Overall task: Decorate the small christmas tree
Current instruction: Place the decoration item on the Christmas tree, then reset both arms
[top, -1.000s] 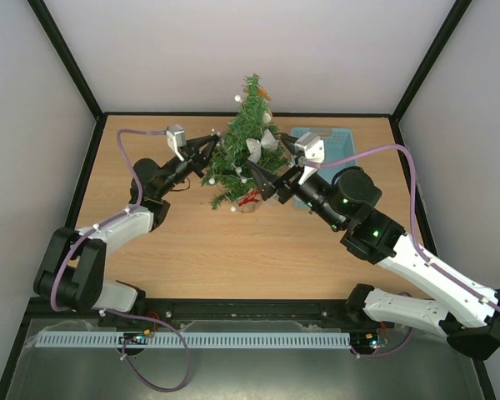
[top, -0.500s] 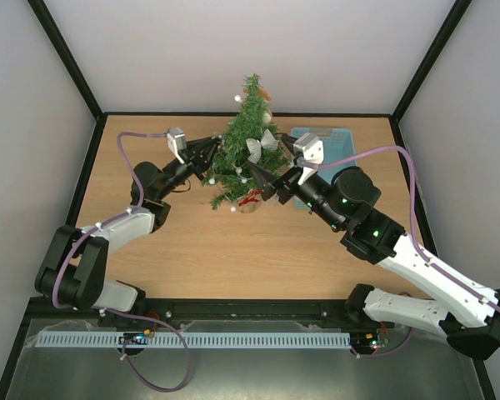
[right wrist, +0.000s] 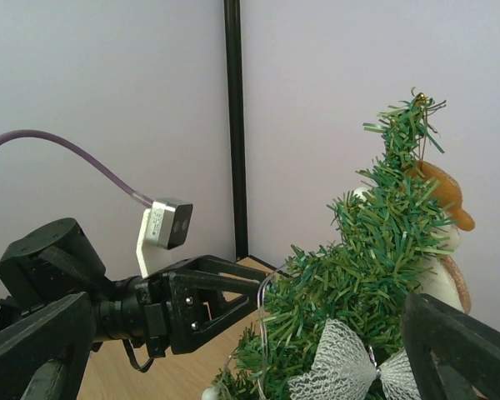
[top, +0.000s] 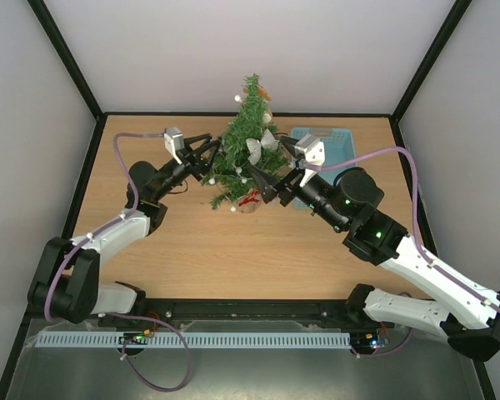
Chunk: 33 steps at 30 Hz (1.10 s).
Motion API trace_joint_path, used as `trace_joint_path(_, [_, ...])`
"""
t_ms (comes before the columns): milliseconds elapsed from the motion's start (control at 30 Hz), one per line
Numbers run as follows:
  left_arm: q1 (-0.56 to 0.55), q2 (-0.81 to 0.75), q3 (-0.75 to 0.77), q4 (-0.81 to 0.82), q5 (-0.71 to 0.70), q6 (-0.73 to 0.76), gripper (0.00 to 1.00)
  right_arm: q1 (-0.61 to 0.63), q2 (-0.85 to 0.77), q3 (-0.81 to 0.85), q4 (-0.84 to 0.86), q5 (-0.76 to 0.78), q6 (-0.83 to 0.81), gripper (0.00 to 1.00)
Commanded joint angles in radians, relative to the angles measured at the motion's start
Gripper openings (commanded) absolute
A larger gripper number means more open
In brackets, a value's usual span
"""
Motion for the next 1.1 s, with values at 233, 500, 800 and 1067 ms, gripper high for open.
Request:
trace_joint_path(233, [0.009, -0.087, -0.011, -0.091, -0.022, 0.053, 0.59, 0.006, -0.027, 0.020, 0.002, -0.004, 0.004, 0.98])
trace_joint_path(500, [0.019, -0.224, 0.009, -0.293, -0.050, 0.053, 0.99, 0.005, -0.051, -0.066, 0.010, 0.139, -0.023, 0.98])
trace_joint_path(800, [0.023, -0.526, 0.084, -0.828, -0.170, 0.212, 1.00, 0.005, 0.011, -0.113, -0.140, 0.354, 0.262, 0.98])
trace_joint_path(1067, [0.022, -0.708, 0.083, -1.319, -0.288, 0.195, 1.00, 0.005, 0.050, -0.165, -0.258, 0.370, 0.602, 0.98])
